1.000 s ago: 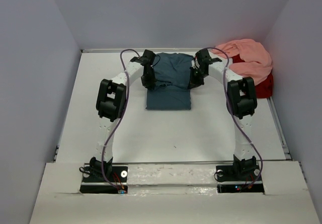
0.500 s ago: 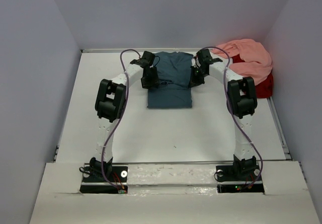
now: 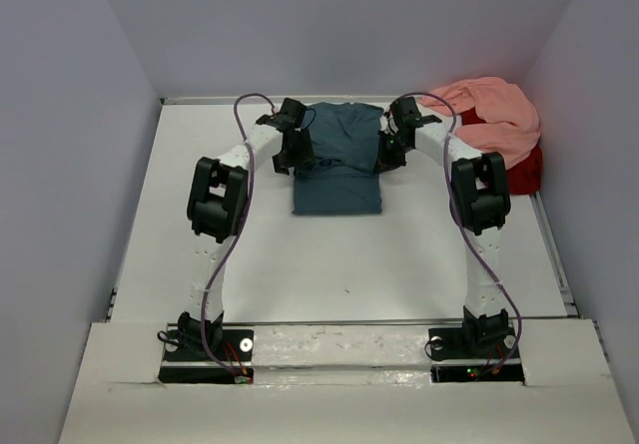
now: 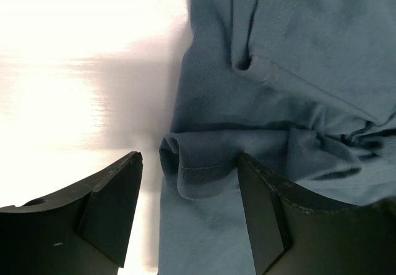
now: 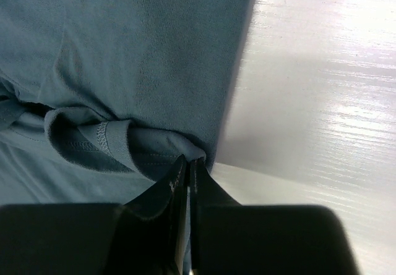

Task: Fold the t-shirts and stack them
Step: Fold the folded rectangular tshirt in 1/3 of the way

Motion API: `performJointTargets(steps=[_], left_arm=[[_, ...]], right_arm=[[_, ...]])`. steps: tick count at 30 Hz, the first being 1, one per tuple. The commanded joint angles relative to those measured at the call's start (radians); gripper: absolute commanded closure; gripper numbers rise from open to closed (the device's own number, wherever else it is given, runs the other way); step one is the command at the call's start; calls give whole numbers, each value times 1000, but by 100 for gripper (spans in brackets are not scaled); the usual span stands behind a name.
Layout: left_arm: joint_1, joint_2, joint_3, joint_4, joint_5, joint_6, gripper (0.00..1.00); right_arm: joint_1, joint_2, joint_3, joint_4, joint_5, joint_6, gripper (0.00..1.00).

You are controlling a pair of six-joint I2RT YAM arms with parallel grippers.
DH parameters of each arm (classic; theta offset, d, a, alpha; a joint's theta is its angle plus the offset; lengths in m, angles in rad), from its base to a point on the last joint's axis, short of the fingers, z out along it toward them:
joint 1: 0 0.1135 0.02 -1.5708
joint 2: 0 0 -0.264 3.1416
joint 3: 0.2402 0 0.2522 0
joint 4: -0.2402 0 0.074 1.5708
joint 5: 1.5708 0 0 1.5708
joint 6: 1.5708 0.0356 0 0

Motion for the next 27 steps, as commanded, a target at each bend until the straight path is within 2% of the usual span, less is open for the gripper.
performJointTargets(steps=[1,5,6,8,10,11,15,20,27], left_arm=[[5,-96,110,-68,-41,5,27],[7,-142,144,-86,-34,1,27],[7,-164,141,-86,-30,1,27],[5,-195,136,-90,-29,-1,27],[7,-214,130,-94,-27,-1,27],[7,-214,127,-97,-24,-1,27],[7,-252,81,-96,-11,-4,27],[5,-319,-3,-63,80,-5,27],[-13,-359,-112,-11,173,22,27]], right_arm=[[-13,-6,28,34,22,-21,86],[-13,-39,30,34,22,-17,56],[-13,-55,31,35,22,-14,54],[-13,-74,35,34,19,-11,42],[-13,-102,36,34,21,-11,40],[-13,-111,38,34,21,-11,35],[-13,-160,33,34,22,-11,34],[-13,-272,-10,25,-13,12,35],[-13,-419,-171,37,-163,159,38]])
